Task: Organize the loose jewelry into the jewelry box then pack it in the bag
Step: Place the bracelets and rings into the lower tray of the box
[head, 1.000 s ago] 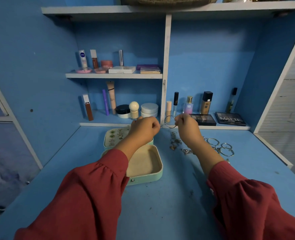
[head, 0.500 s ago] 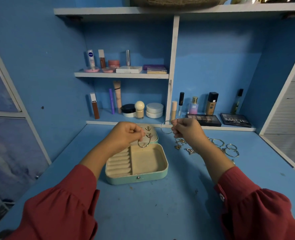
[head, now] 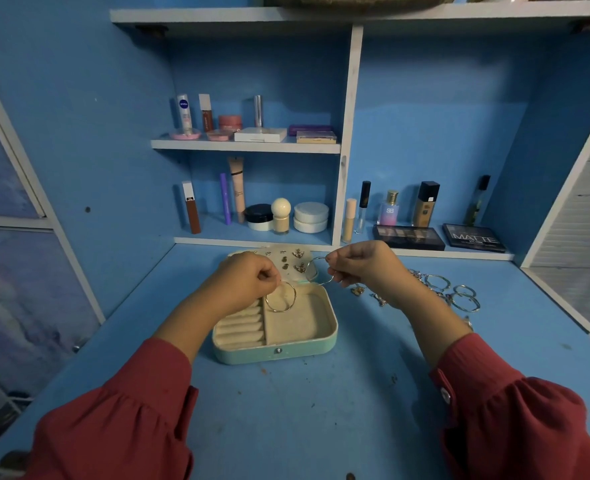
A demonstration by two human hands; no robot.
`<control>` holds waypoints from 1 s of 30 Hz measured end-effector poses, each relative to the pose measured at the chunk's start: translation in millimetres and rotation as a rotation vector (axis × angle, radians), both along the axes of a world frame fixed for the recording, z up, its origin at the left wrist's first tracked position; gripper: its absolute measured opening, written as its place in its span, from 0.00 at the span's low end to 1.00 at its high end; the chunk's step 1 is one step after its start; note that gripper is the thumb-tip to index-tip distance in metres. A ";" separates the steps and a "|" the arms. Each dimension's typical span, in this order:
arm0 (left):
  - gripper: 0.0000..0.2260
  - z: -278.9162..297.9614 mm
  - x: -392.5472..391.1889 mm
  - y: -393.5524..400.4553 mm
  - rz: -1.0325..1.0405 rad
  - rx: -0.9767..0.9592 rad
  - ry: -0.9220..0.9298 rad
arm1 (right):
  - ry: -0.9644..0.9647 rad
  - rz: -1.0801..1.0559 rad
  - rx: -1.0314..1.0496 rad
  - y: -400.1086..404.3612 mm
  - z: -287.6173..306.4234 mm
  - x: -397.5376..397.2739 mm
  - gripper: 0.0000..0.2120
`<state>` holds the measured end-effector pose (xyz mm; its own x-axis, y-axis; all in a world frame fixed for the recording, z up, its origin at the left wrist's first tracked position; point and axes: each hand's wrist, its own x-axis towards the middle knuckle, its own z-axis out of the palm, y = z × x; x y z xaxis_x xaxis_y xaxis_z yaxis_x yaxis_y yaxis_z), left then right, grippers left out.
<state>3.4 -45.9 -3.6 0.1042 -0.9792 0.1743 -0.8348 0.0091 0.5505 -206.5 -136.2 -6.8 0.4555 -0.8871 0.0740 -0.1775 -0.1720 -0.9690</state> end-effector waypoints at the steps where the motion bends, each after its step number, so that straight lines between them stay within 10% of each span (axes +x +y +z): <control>1: 0.05 0.1 -1.4 1.1 0.012 -0.007 -0.067 | -0.005 0.006 0.007 1.0 0.6 -0.2 0.03; 13: 0.09 -6.4 -11.6 3.0 0.000 -0.153 -0.486 | 0.107 0.017 0.033 11.5 9.2 0.9 0.03; 30: 0.05 -13.7 -10.1 6.3 -0.041 -0.168 -0.444 | 0.403 0.010 -0.196 24.3 7.6 21.2 0.03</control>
